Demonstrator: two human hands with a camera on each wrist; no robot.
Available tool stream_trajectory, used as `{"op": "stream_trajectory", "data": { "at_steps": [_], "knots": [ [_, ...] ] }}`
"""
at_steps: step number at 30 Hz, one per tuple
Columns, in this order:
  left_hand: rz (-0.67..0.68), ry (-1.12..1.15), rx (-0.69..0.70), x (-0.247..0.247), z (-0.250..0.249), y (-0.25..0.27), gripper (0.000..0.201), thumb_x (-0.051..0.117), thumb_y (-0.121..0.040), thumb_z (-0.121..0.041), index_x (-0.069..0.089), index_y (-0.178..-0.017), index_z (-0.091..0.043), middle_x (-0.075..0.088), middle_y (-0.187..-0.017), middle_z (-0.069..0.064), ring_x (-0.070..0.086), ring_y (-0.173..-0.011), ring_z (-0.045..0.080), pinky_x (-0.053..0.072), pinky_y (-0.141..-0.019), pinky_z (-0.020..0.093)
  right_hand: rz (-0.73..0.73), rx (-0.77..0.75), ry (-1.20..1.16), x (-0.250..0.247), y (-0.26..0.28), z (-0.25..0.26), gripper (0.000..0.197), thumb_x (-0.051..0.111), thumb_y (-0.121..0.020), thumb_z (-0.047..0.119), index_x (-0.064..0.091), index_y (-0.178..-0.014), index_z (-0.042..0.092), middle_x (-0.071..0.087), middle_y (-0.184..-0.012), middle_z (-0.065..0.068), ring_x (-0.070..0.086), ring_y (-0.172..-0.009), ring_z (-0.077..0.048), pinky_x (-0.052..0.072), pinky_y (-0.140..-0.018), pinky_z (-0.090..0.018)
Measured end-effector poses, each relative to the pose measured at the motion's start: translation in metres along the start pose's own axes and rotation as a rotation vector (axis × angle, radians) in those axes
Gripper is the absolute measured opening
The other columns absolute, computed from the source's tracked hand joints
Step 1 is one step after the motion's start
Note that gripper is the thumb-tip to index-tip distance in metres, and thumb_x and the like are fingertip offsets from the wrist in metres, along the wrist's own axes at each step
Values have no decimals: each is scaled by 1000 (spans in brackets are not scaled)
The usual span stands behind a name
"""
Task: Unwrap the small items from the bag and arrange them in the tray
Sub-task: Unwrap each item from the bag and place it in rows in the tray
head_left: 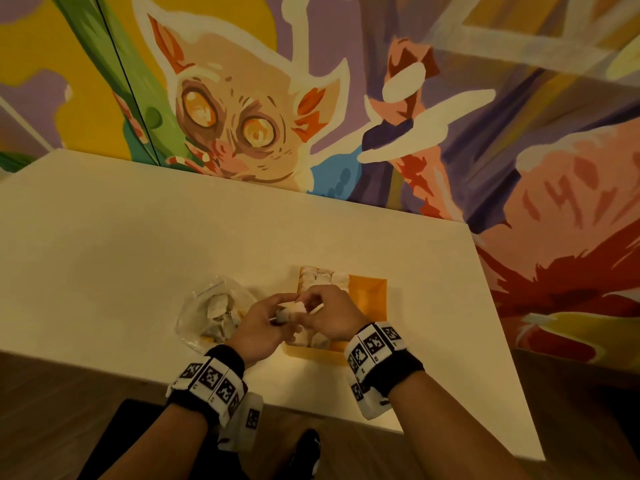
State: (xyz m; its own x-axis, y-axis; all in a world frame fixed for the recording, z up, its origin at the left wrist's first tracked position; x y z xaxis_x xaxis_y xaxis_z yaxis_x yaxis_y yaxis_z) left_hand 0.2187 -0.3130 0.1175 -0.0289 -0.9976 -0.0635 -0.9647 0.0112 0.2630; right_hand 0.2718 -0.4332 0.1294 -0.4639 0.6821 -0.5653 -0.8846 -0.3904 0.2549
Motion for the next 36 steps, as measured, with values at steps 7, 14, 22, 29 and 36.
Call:
{"op": "stream_trajectory", "data": {
  "at_steps": [7, 14, 22, 29, 36],
  "knots": [
    [-80, -233, 146, -11, -12, -1, 18, 66, -91, -14, 69, -106, -22, 71, -100, -5, 66, -87, 7, 50, -68, 15, -139, -87, 28, -21, 10, 11, 6, 72, -84, 15, 71, -84, 20, 67, -82, 7, 60, -78, -6, 44, -68, -15],
    [-290, -525, 329, -15, -46, 3, 8, 72, -86, -23, 75, -93, -24, 68, -82, -16, 60, -75, 7, 38, -63, 8, -192, -221, 131, -39, 21, 38, 15, 72, -84, 13, 70, -98, 20, 70, -86, 4, 61, -84, -8, 40, -79, -5],
    [-275, -315, 335, -12, -55, 4, 6, 73, -86, -20, 72, -90, -23, 68, -84, -17, 58, -68, 2, 41, -58, 5, -239, -197, 119, -49, 27, 36, 6, 71, -87, 23, 76, -87, 19, 69, -81, 9, 55, -73, -4, 44, -77, -22],
    [-345, -289, 366, -18, -56, 0, 13, 72, -85, -22, 74, -79, -34, 70, -79, -24, 54, -68, -3, 38, -61, 5, -237, -218, 138, -47, 28, 36, 9, 69, -87, 26, 73, -83, 18, 68, -83, 7, 52, -66, -1, 33, -61, -5],
    [-326, -292, 333, -16, -53, -5, 18, 74, -83, -22, 73, -75, -37, 71, -82, -22, 52, -68, -2, 39, -61, 5, -204, -211, 101, -44, 27, 34, 12, 69, -87, 31, 73, -88, 20, 70, -89, 7, 56, -72, -7, 41, -63, -15]
  ]
}}
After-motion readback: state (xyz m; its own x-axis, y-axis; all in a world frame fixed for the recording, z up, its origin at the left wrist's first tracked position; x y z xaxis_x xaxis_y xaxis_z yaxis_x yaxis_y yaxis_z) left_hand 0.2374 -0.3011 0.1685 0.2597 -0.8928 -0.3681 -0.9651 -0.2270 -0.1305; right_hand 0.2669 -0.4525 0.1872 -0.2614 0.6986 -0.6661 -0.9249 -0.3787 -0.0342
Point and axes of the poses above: each hand's wrist, its own y-axis away from the middle knuckle, its own x-axis out of the palm, z = x × y, the point moved 7 cm from there along -y, towards the middle knuckle
